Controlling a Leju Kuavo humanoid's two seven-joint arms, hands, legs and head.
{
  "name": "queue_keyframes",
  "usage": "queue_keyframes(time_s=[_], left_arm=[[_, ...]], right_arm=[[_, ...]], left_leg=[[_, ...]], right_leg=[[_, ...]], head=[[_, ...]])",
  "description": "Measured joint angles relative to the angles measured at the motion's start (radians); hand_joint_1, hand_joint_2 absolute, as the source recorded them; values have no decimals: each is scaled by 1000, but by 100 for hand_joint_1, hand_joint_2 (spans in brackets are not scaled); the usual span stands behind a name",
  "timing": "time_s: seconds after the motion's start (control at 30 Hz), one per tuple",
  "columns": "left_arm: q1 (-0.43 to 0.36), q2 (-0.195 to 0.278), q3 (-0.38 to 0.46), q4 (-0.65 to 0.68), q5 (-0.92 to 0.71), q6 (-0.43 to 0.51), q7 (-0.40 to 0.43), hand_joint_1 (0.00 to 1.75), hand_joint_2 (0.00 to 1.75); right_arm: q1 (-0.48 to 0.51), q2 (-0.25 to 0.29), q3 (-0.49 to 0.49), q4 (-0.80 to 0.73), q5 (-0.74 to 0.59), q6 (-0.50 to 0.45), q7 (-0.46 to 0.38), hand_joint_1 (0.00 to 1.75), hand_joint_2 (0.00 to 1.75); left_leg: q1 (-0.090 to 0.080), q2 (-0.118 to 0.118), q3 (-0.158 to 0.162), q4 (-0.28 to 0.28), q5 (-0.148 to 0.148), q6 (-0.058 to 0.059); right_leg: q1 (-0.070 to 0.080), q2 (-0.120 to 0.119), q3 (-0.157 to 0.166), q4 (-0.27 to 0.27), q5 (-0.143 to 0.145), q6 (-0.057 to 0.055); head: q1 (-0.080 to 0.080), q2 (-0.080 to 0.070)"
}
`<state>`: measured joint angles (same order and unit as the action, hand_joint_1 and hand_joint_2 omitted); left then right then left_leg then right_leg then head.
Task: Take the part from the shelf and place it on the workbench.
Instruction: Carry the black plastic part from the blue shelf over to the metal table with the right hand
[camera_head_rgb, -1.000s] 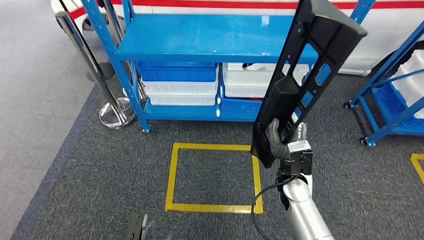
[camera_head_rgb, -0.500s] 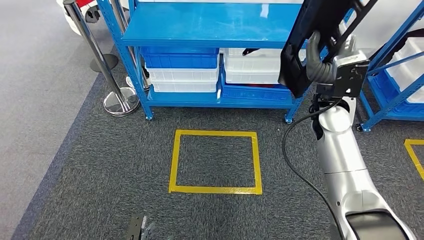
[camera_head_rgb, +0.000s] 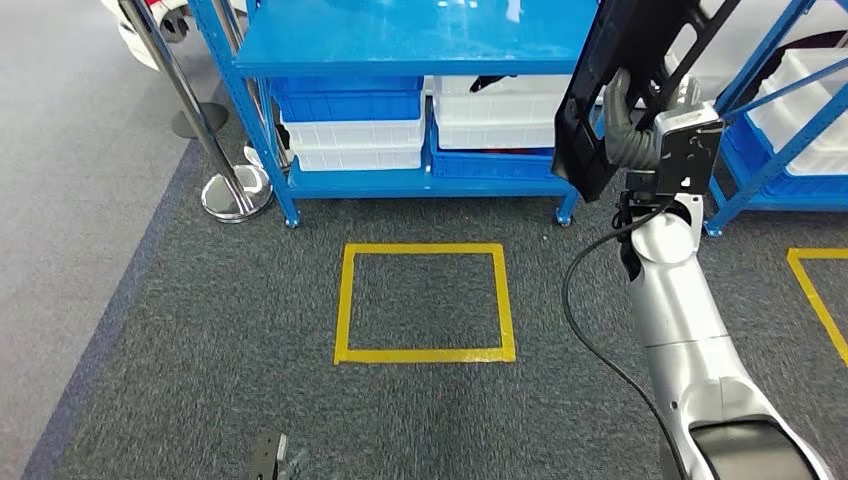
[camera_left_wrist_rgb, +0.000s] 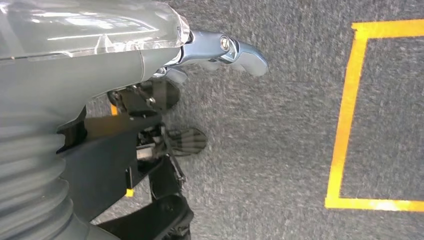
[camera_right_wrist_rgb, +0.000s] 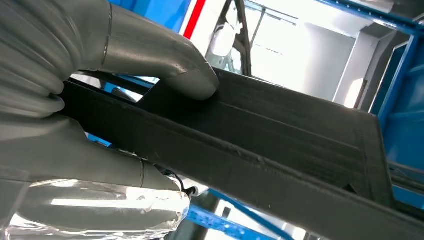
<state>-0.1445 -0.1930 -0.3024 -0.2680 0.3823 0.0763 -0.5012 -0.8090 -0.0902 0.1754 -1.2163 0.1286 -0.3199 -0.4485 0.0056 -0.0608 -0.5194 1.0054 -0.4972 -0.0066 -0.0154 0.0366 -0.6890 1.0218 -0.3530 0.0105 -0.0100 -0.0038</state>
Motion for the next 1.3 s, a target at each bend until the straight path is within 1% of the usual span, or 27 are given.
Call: queue_keyframes(time_s=[0.07,0.1,0.13,0.2,0.23,0.27,0.3,0.33,0.4,0.47,0.53,0.57,0.63,0.7,0.73,0.77,0.8,0.83,0.9,0.97,1.0,1.03,1.07,1.13,1.2,1.27,1.3], left_arm=[[0,-1,1,1,3,-2,0,0,175],[-1,-1,2,1,3,-5,0,0,175],[-1,-2,2,1,2,-8,-1,0,175],[0,-2,3,1,2,-14,-2,0,175],[0,-2,4,2,1,-17,-2,0,175],[0,-1,5,2,1,-20,-2,0,175],[0,-1,6,2,1,-22,-3,0,175],[0,-2,7,2,1,-25,-4,0,175],[-1,-3,7,2,0,-30,-6,0,175],[-1,-5,8,2,-2,-35,-8,0,175],[-2,-6,8,2,-3,-37,-9,0,175],[-3,-7,8,2,-3,-38,-10,0,175],[-4,-7,8,2,-4,-39,-12,0,175],[-1,-7,8,3,-4,-39,-13,0,175],[1,-6,9,4,-4,-39,-12,0,175],[2,-6,9,5,-4,-39,-12,0,175],[2,-6,10,6,-4,-39,-12,0,175],[2,-6,11,7,-4,-40,-12,0,175],[1,-6,14,7,-5,-44,-13,0,175],[1,-5,16,8,-5,-50,-13,0,175],[2,-5,16,9,-6,-52,-13,0,175],[3,-5,16,9,-6,-54,-13,0,175],[3,-6,16,10,-7,-55,-13,0,175],[0,-7,16,10,-10,-58,-12,0,175],[0,-7,16,10,-14,-60,-11,0,175],[2,-6,16,11,-15,-62,-11,0,175],[3,-6,16,11,-16,-62,-11,0,175]], right_arm=[[11,-1,-2,3,-5,-1,-3,175,175],[16,-1,-4,3,-6,-1,-4,175,175],[21,-2,-7,4,-6,0,-7,175,175],[34,-2,-11,3,-5,1,-11,175,175],[42,-2,-13,3,-4,2,-12,175,175],[50,-3,-15,4,-3,2,-12,175,175],[56,-3,-16,4,-1,3,-12,175,175],[60,-4,-17,3,1,4,-13,175,175],[61,-4,-19,3,5,4,-15,175,175],[65,-5,-22,1,9,4,-18,175,175],[74,-7,-26,0,14,3,-19,175,175],[79,-8,-28,-1,17,3,-20,175,175],[85,-8,-31,-3,21,2,-21,175,175],[88,-7,-31,-4,23,1,-21,175,175],[92,-7,-31,-4,24,2,-21,175,175],[96,-6,-31,-4,24,2,-21,175,175],[99,-6,-31,-4,25,3,-21,175,175],[102,-6,-31,-4,26,3,-21,175,175],[104,-6,-32,-5,27,4,-21,175,175],[105,-6,-34,-7,29,5,-21,175,175],[107,-6,-35,-8,29,5,-21,175,175],[111,-6,-37,-9,30,5,-22,175,175],[115,-6,-39,-10,31,5,-22,175,175],[120,-7,-43,-11,33,4,-23,175,175],[121,-8,-44,-13,37,4,-23,175,175],[122,-7,-44,-15,40,4,-23,175,175],[123,-7,-44,-16,40,4,-23,175,175]], left_leg=[[3,22,-2,-11,15,9],[5,34,-4,-16,23,16],[8,47,-8,-20,29,22],[6,69,-18,-18,36,28],[5,81,-23,-16,38,29],[5,92,-27,-14,39,28],[5,103,-30,-10,39,27],[5,114,-32,-6,37,25],[2,133,-36,2,33,17],[-5,151,-39,7,30,8],[-9,170,-39,8,27,-1],[-8,167,-40,12,20,-6],[-4,126,-61,66,-22,-14],[-1,81,-113,190,-88,-18],[-1,73,-139,250,-109,-19],[-1,70,-153,285,-114,-20],[-1,68,-152,285,-100,-20],[1,63,-132,243,-69,-19],[5,22,-74,115,-4,-14],[10,-16,-40,35,15,-9],[10,-19,-38,25,13,-6],[9,-8,-37,20,14,-1],[9,3,-38,17,20,6],[11,28,-37,7,31,21],[12,53,-40,4,35,27],[11,80,-44,6,36,28],[11,94,-45,7,35,27]], right_leg=[[-1,1,-8,1,1,12],[0,-5,-19,23,-17,17],[-1,-15,-38,68,-48,22],[-2,-25,-88,199,-117,32],[-4,-26,-105,251,-137,36],[-6,-28,-105,270,-139,39],[-7,-32,-84,250,-124,40],[-7,-44,-45,191,-98,40],[3,-89,30,64,-66,29],[16,-113,52,14,-66,10],[17,-95,46,11,-63,-6],[15,-85,45,8,-60,-13],[8,-66,44,1,-53,-26],[6,-46,41,1,-49,-34],[6,-33,39,1,-47,-36],[7,-20,37,2,-46,-36],[7,-5,36,4,-45,-35],[6,9,36,6,-43,-34],[7,35,31,12,-41,-29],[6,58,19,17,-34,-17],[5,69,13,17,-28,-9],[3,81,8,14,-22,0],[1,77,4,14,-21,7],[3,34,-16,55,-51,18],[1,-17,-65,173,-119,28],[-6,-30,-106,281,-161,37],[-9,-33,-104,290,-159,40]], head=[[-1,0],[-1,0],[-1,0],[-1,0],[-1,0],[-1,0],[-1,0],[-1,0],[-1,0],[-1,0],[-1,0],[-1,0],[-1,0],[-1,0],[-1,0],[-1,0],[-1,0],[-1,0],[-1,0],[-1,0],[-1,0],[-1,0],[-1,0],[-1,0],[-1,0],[-1,0],[-1,0]])
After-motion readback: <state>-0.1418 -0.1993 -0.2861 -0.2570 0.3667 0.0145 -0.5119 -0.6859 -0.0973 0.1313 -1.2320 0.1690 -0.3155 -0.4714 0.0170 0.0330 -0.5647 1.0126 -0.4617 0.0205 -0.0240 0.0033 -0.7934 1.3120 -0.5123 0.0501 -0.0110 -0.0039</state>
